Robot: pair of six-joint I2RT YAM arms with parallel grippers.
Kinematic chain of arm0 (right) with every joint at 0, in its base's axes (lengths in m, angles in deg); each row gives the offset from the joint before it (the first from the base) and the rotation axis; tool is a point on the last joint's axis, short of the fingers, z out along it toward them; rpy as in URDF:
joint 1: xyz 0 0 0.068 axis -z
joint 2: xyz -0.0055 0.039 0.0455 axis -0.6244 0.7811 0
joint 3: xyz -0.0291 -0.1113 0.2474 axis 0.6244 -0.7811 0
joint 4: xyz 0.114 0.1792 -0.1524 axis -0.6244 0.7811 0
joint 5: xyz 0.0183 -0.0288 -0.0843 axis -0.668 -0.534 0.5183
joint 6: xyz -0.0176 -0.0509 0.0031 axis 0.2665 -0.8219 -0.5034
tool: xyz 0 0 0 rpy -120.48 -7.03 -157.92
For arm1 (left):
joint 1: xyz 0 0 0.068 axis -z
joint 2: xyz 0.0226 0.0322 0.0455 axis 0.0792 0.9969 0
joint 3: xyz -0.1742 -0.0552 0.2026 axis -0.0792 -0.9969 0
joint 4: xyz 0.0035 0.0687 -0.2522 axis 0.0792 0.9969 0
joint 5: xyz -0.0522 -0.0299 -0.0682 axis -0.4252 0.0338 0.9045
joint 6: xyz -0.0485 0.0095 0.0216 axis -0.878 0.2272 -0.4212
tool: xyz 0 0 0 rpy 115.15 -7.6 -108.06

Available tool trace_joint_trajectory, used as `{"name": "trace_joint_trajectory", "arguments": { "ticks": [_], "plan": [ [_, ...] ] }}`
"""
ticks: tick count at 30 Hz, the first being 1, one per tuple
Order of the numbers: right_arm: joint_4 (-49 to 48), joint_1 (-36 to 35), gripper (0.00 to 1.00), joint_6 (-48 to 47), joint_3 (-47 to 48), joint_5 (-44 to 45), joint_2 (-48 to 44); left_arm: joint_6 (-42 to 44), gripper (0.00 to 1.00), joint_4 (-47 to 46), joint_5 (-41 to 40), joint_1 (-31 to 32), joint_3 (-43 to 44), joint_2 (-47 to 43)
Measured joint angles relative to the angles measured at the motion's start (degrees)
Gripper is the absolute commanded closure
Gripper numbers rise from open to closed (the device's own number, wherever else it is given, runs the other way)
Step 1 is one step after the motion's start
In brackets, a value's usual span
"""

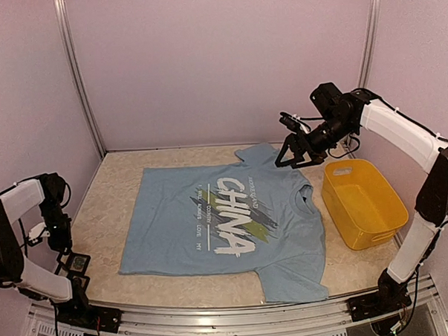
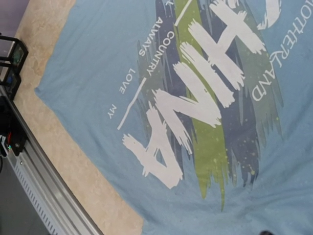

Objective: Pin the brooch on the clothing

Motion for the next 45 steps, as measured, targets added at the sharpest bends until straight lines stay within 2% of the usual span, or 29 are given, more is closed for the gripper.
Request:
{"name": "trace_joint_trajectory", "arguments": {
  "ticks": [12,20,27,39,45],
  "plan": [
    [0.00,0.00,0.14,0.00,0.00,-0.68,0.00,-0.09,0.58,0.09,-1.11,-1.64,-1.97,-0.02],
    [0.00,0.00,0.14,0.00,0.00,-0.96,0.00,0.72,0.79,-0.57,-1.51,-2.05,-1.97,-0.02],
    [0.00,0.09,0.14,0.00,0.00,-1.11,0.00,1.75,0.86,-1.36,-1.73,-1.42,-1.95,-0.02],
    [-0.02,0.46,0.14,0.00,0.39,-1.62,0.00,1.66,0.91,-1.36,-3.56,5.75,0.85,0.42],
    [-0.13,0.70,0.14,0.00,0.59,-1.73,0.00,1.95,0.93,-1.38,-5.97,12.94,8.96,6.14]
  ]
}}
